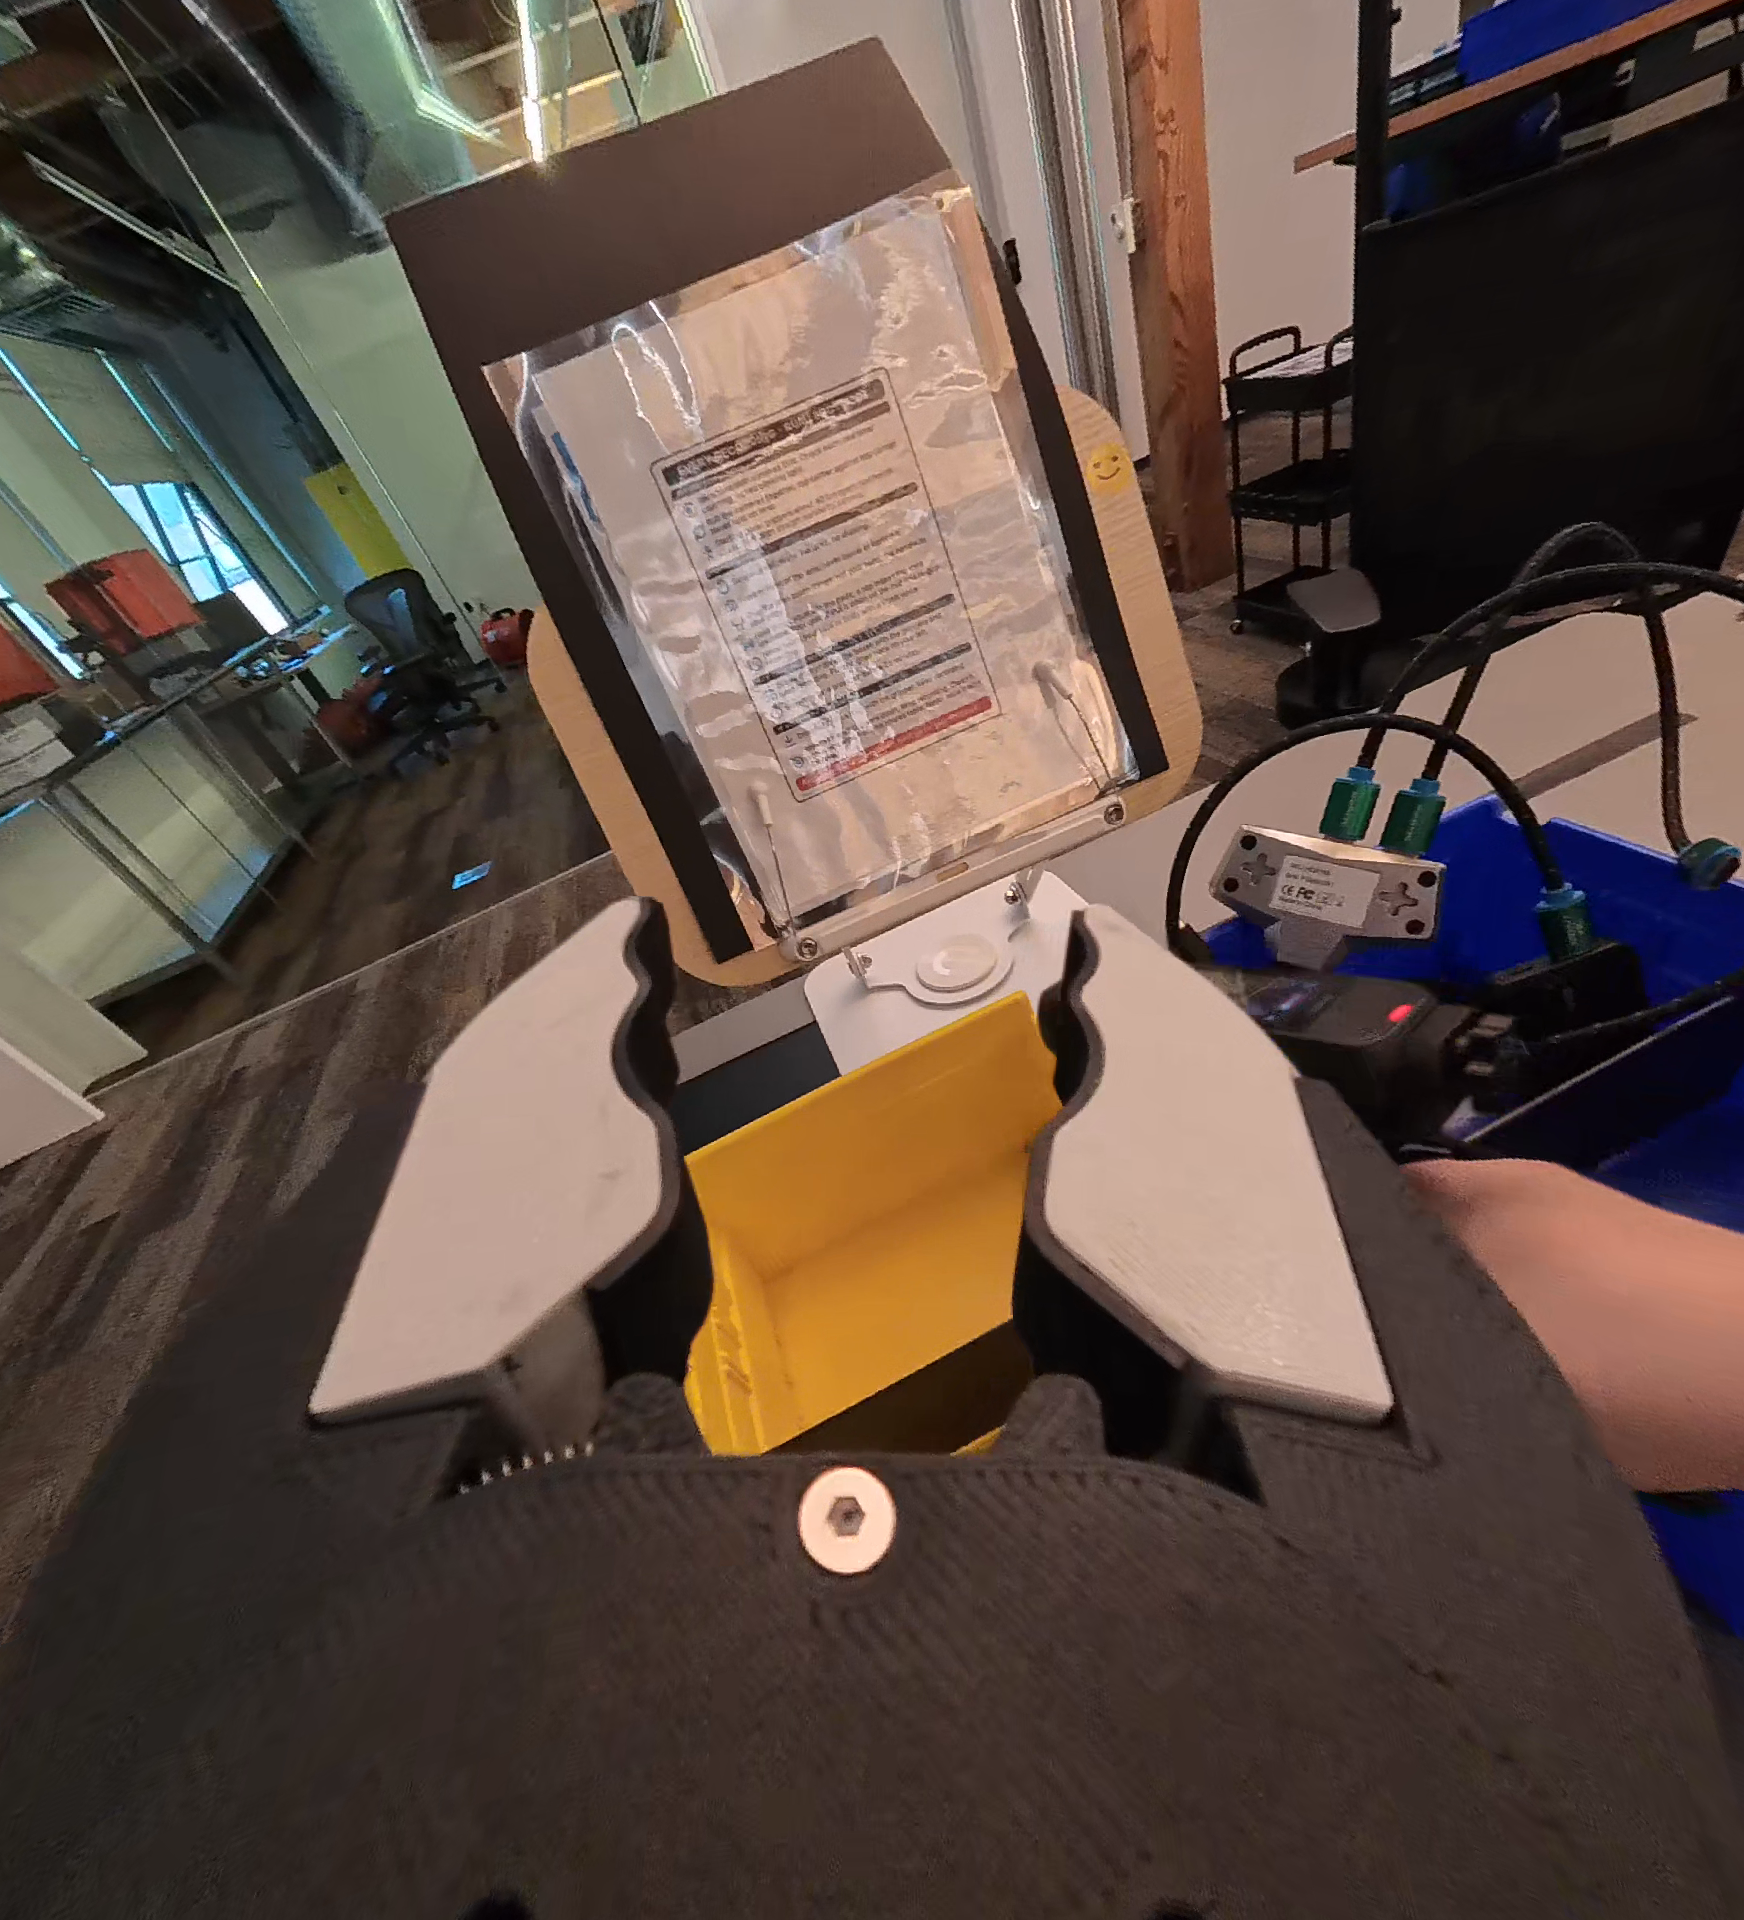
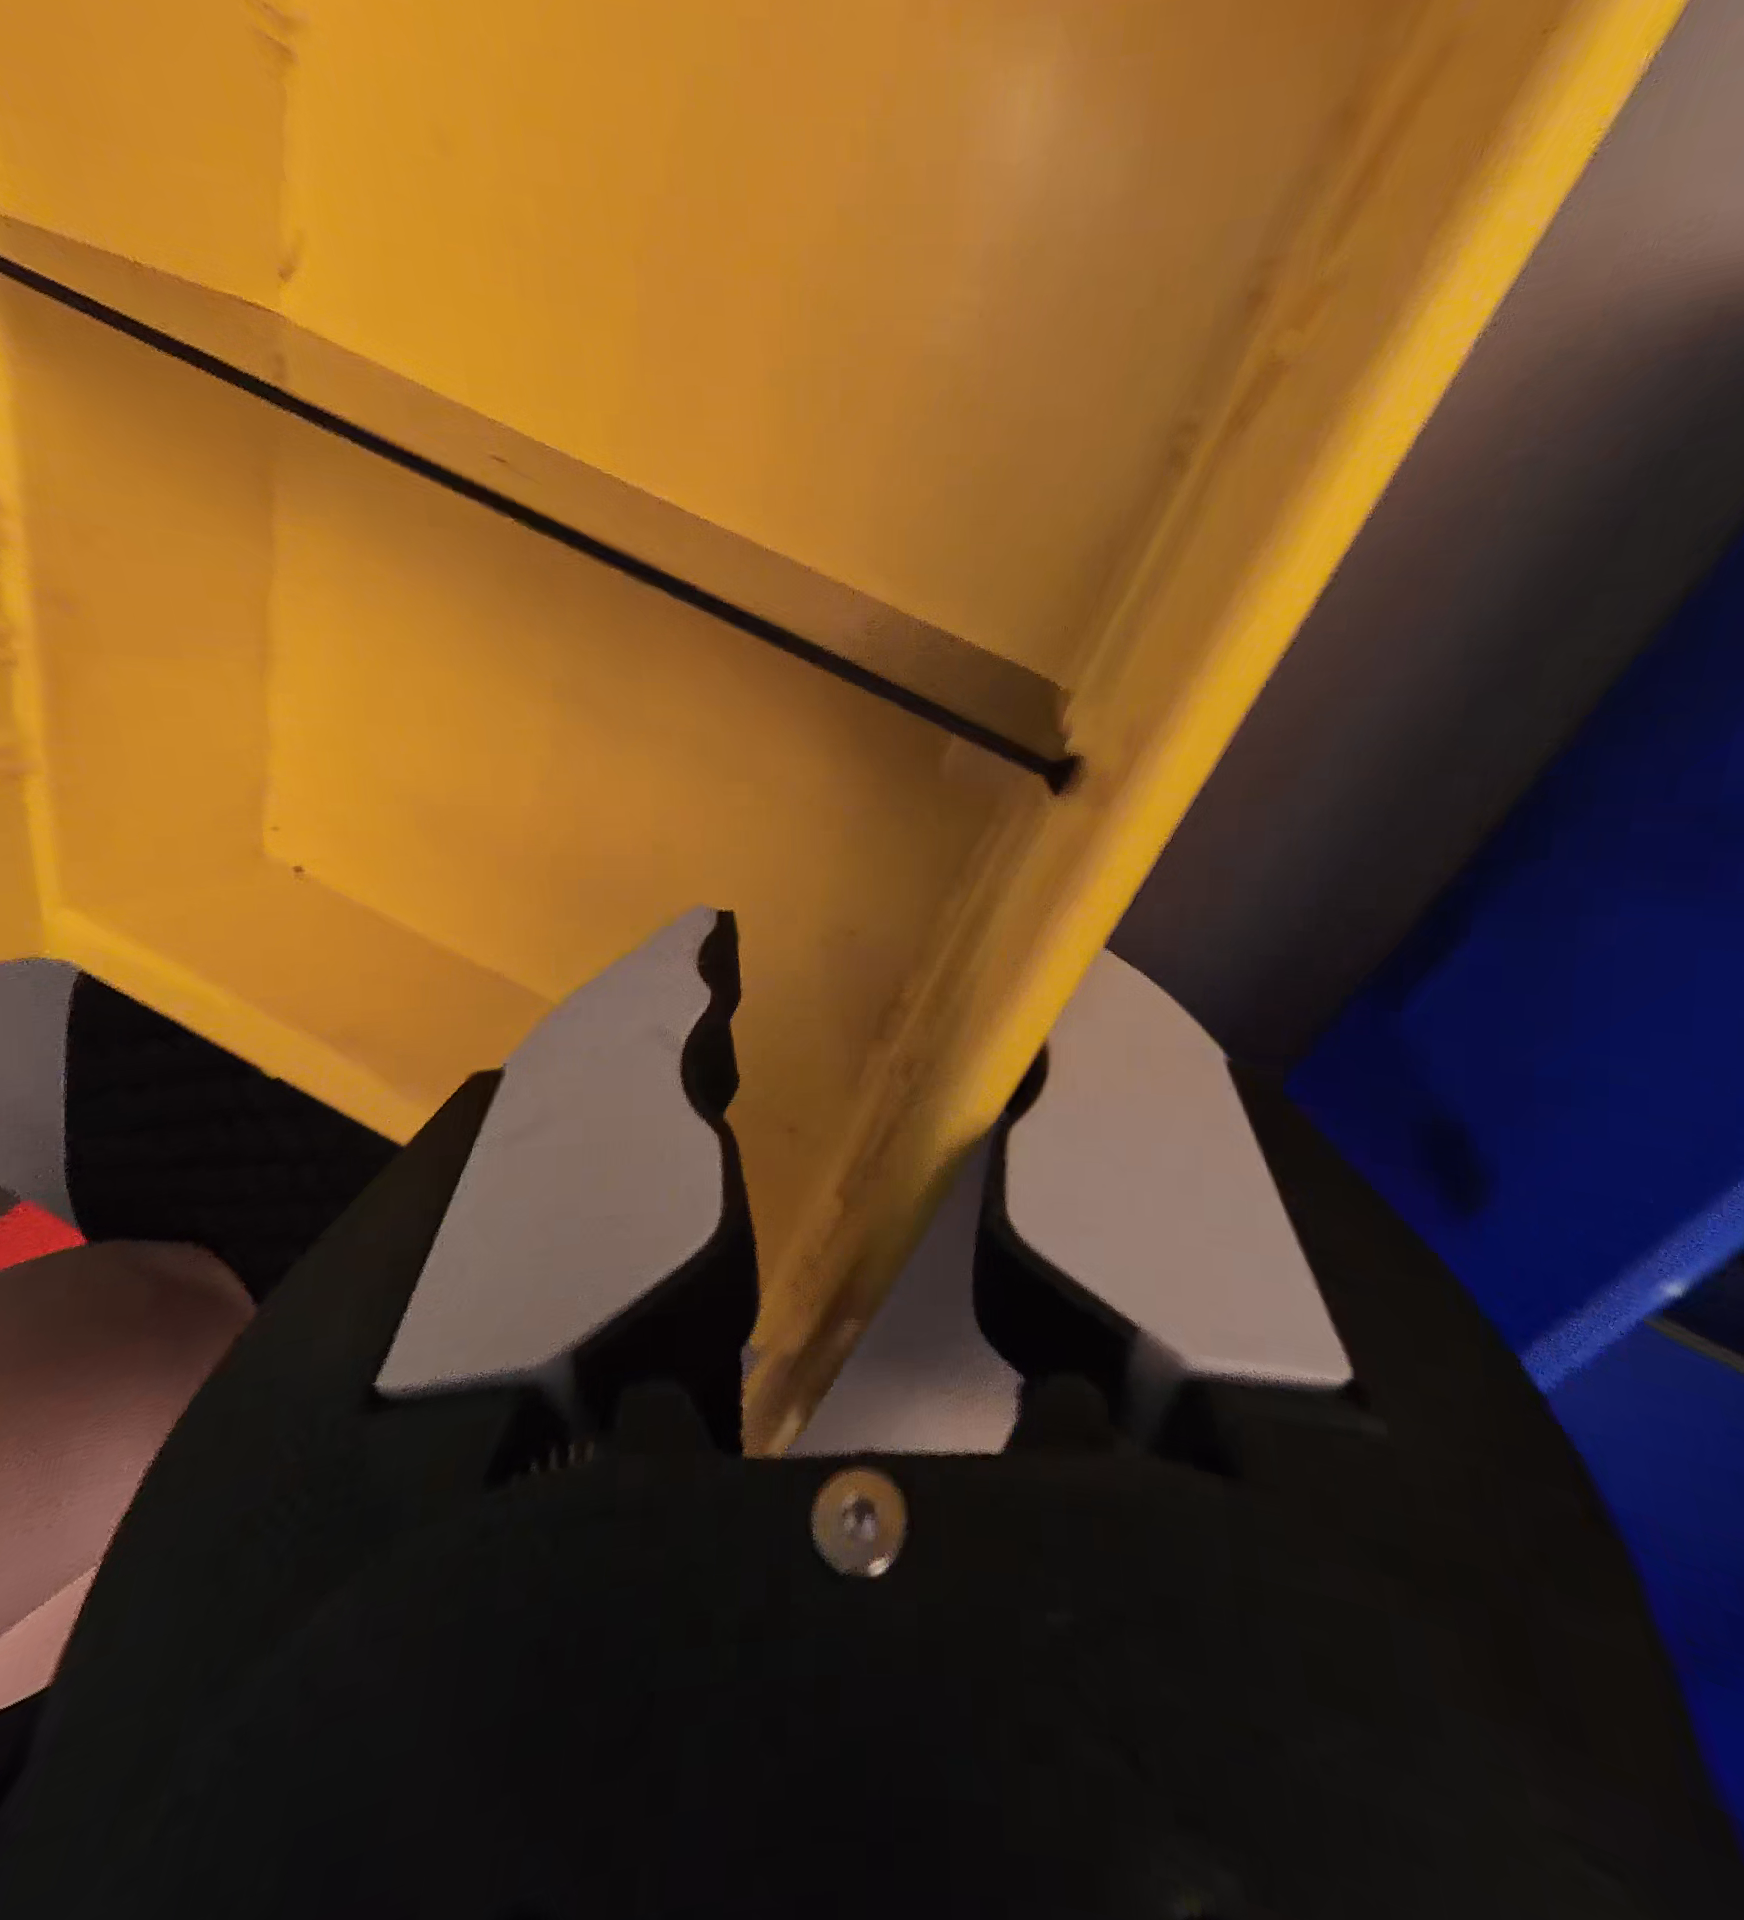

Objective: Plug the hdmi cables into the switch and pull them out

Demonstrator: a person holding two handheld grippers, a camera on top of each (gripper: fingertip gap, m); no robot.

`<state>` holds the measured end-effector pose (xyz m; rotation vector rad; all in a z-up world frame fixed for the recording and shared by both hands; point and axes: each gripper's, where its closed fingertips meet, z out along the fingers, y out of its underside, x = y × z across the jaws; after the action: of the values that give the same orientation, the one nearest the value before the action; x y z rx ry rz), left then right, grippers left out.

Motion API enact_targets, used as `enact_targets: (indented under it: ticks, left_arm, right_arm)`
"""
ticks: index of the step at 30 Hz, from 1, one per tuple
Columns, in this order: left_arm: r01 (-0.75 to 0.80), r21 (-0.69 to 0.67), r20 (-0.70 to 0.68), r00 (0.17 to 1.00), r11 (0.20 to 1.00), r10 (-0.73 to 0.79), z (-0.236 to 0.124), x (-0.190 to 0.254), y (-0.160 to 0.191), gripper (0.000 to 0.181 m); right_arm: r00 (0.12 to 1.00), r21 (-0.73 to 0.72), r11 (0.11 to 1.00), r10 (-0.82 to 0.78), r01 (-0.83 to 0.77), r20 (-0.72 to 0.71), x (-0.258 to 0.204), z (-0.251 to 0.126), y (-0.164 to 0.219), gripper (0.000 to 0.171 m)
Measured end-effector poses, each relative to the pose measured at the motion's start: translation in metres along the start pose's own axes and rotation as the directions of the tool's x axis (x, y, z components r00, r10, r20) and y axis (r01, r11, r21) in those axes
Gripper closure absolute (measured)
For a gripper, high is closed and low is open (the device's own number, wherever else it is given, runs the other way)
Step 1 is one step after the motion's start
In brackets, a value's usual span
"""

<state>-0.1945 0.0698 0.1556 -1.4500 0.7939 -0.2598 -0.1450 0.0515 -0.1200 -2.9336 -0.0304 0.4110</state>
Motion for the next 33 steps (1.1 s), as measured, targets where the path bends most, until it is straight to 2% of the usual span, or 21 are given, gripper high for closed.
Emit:
enact_targets:
  ticks: [4,5,11,15,19,23,27,30,33]
  left_arm:
    - [-0.006,-0.008,-0.040,0.999,1.000,0.005,-0.001,0.008,0.000,0.110]
    - [-0.008,-0.009,-0.049,0.999,1.000,0.007,-0.001,0.010,0.000,0.110]
    - [0.016,-0.033,-0.109,0.994,0.999,-0.019,-0.009,0.013,0.002,0.109]
    - [0.143,-0.035,-0.230,0.962,0.989,-0.147,-0.040,0.017,-0.010,0.104]
    - [0.254,0.098,-0.262,0.939,0.962,-0.221,-0.094,0.001,-0.040,0.103]
    - [0.301,0.292,-0.244,0.941,0.908,-0.233,-0.157,-0.017,-0.068,0.104]
    - [0.286,0.343,-0.232,0.949,0.895,-0.215,-0.190,-0.021,-0.071,0.097]
    - [0.283,0.278,-0.269,0.940,0.918,-0.208,-0.180,-0.015,-0.063,0.095]
    - [0.285,0.078,-0.386,0.892,0.955,-0.235,-0.132,0.008,-0.039,0.093]
  right_arm:
    - [0.996,-0.075,0.994,0.082,-0.080,0.027,0.002,0.016,0.006,0.136]
    - [0.995,-0.089,0.992,0.096,-0.093,0.029,0.004,0.018,0.008,0.145]
    - [0.998,-0.134,0.989,0.054,-0.056,-0.018,0.010,0.018,0.008,0.155]
    - [0.996,-0.172,0.984,0.064,-0.053,0.059,0.001,0.007,0.002,0.165]
    - [0.982,-0.177,0.983,0.079,-0.048,0.173,-0.023,-0.015,-0.008,0.166]
    - [0.984,-0.105,0.994,-0.021,0.040,0.176,-0.031,-0.075,-0.036,0.166]
    - [0.977,0.030,0.999,-0.051,0.045,0.206,-0.020,-0.179,-0.057,0.166]
    - [0.981,0.166,0.986,-0.011,-0.022,0.192,0.018,-0.265,-0.060,0.166]
    - [0.985,0.284,0.950,0.090,-0.129,0.149,0.084,-0.339,-0.043,0.166]
